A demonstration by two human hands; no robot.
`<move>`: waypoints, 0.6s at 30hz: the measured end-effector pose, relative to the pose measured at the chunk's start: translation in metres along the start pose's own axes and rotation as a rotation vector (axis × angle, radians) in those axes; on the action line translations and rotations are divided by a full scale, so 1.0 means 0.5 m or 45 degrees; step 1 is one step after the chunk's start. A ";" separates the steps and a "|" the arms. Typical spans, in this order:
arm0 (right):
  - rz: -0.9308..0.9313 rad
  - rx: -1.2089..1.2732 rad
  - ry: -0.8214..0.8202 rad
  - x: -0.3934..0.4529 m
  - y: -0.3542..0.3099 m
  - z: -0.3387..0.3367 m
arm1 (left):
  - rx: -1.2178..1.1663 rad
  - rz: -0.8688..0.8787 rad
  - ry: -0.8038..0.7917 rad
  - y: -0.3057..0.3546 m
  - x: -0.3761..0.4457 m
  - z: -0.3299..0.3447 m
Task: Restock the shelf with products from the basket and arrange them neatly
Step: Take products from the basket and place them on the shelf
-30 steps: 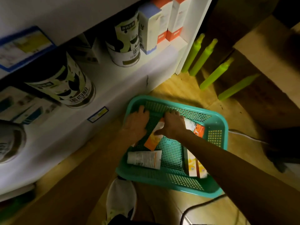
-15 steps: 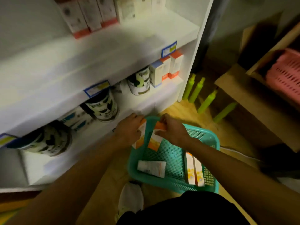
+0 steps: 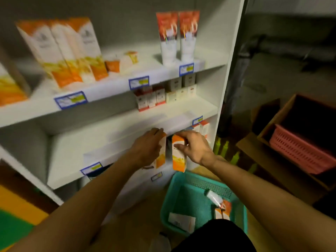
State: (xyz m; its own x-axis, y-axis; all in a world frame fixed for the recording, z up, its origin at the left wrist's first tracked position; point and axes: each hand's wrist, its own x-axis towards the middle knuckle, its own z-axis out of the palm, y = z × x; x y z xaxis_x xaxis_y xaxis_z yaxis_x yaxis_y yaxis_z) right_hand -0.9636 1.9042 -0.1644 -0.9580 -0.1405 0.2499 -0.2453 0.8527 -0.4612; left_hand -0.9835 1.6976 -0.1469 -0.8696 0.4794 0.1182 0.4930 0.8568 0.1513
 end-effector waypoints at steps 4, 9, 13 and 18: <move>-0.109 -0.037 0.119 0.023 -0.098 -0.091 | 0.044 0.017 0.155 0.014 -0.035 -0.135; -0.212 0.013 0.291 0.062 -0.228 -0.201 | 0.099 -0.014 0.280 0.002 -0.075 -0.308; -0.265 0.108 0.365 0.108 -0.329 -0.271 | 0.141 -0.061 0.379 -0.028 -0.097 -0.433; -0.349 0.183 0.425 0.170 -0.435 -0.323 | 0.118 -0.088 0.529 -0.067 -0.115 -0.550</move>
State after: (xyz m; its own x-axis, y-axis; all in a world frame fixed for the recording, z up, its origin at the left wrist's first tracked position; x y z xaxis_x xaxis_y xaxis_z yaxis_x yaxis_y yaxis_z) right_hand -0.9678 1.7883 0.0945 -0.7603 -0.1612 0.6293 -0.5240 0.7246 -0.4475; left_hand -0.9420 1.5892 0.1113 -0.8058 0.3190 0.4989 0.4125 0.9069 0.0864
